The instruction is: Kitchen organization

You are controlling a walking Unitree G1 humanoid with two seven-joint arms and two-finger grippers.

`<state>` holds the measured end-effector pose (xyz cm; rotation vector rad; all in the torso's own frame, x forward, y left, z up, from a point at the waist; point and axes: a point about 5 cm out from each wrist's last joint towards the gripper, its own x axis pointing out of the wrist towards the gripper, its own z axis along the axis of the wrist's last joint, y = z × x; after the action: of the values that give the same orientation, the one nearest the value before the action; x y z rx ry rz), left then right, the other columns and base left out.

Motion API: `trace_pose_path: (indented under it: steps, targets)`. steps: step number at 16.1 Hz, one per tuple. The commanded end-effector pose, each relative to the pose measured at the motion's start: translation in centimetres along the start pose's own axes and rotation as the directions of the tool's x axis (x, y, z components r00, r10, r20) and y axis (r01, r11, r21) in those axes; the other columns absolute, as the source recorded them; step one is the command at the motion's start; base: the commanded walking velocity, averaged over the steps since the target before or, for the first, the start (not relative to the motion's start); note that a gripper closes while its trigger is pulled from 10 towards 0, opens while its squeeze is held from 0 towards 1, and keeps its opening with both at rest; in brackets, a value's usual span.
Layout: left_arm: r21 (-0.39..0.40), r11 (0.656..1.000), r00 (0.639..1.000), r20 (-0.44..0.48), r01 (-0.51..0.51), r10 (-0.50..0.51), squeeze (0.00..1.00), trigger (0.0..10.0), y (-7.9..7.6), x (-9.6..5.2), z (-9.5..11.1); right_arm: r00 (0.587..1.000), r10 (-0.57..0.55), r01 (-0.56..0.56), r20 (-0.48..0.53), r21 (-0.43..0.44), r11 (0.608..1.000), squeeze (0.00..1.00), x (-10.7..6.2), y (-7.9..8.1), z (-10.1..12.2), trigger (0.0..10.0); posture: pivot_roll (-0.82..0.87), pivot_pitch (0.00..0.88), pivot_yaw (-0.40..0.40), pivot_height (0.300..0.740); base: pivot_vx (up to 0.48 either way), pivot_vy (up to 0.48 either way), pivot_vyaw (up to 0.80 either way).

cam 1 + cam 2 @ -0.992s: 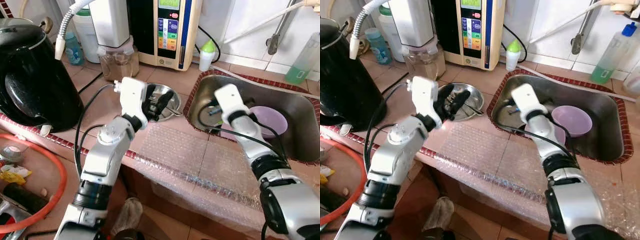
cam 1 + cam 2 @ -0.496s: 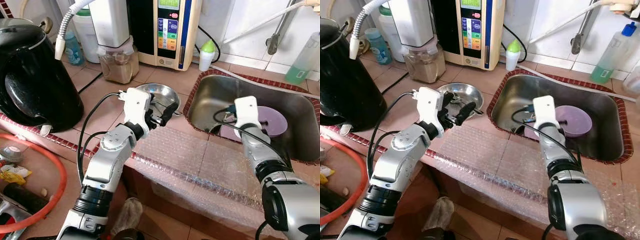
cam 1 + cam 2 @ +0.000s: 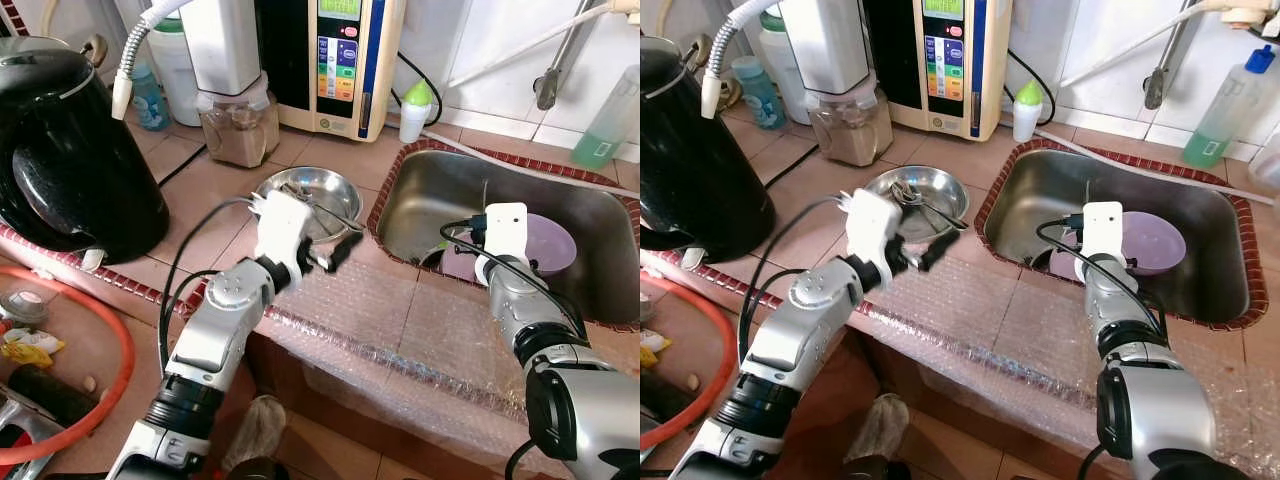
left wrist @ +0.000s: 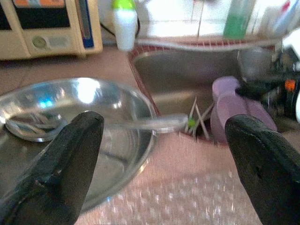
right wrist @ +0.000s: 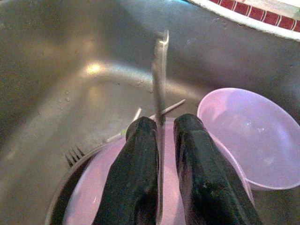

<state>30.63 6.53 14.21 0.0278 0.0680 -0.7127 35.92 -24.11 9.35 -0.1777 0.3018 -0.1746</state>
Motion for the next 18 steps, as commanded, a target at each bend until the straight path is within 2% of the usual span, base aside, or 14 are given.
trace_pose_path:
  steps: [1,5,6,8,11,14,16,18]
  targets:
    - [0.01,1.0,0.999,-0.033,0.021,-0.021,0.0,10.0,-0.2,0.0,-0.6,0.999,0.01,-0.01,-0.041,0.017,1.0,1.0,-0.2,0.4,-1.1,10.0,-0.01,0.0,0.056,0.74,0.0,0.0,0.0]
    - [0.067,0.998,0.999,-0.037,0.017,-0.015,0.0,10.0,0.0,0.6,-0.9,0.999,0.032,-0.029,-0.036,0.074,0.997,1.0,-0.3,0.6,-1.3,10.0,-0.02,0.0,0.053,0.74,0.0,0.0,0.0]
    - [0.111,0.994,0.999,-0.032,0.022,-0.019,0.0,10.0,0.0,0.8,-0.8,0.999,0.04,-0.039,-0.013,0.071,0.997,1.0,-0.3,0.7,-0.9,10.0,-0.02,0.0,0.052,0.74,0.0,0.0,0.0]
    - [0.13,0.991,0.999,-0.031,0.025,-0.021,0.0,10.0,-0.1,1.3,-1.1,0.998,0.058,-0.059,0.026,0.043,0.997,1.0,-0.4,0.8,-0.6,10.0,-0.05,0.0,0.058,0.74,0.0,0.0,0.0]
    - [0.216,0.973,0.996,-0.036,0.084,-0.078,0.0,10.0,-0.8,2.5,-1.6,0.989,0.113,-0.115,0.096,0.013,0.993,1.0,-1.2,0.8,-0.7,10.0,-0.09,0.007,0.076,0.74,0.0,0.0,0.0]
    - [0.272,0.958,0.996,-0.033,0.092,-0.086,0.0,10.0,-0.6,3.3,-1.7,0.972,0.159,-0.162,0.176,0.004,0.987,1.0,-3.1,1.1,-0.3,10.0,-0.13,0.027,0.086,0.74,0.0,0.0,0.0]
    - [0.338,0.937,0.996,-0.017,0.091,-0.09,0.0,10.0,-0.2,3.9,-1.4,0.947,0.21,-0.209,0.245,-0.028,0.977,1.0,-5.6,1.1,0.3,10.0,-0.15,0.037,0.09,0.74,0.0,0.0,0.0]
    - [0.35,0.933,0.996,-0.012,0.086,-0.087,0.0,10.0,-0.1,4.2,-1.4,0.928,0.256,-0.246,0.27,-0.073,0.967,1.0,-7.3,0.9,0.7,10.0,-0.17,0.043,0.091,0.74,0.0,0.0,0.0]
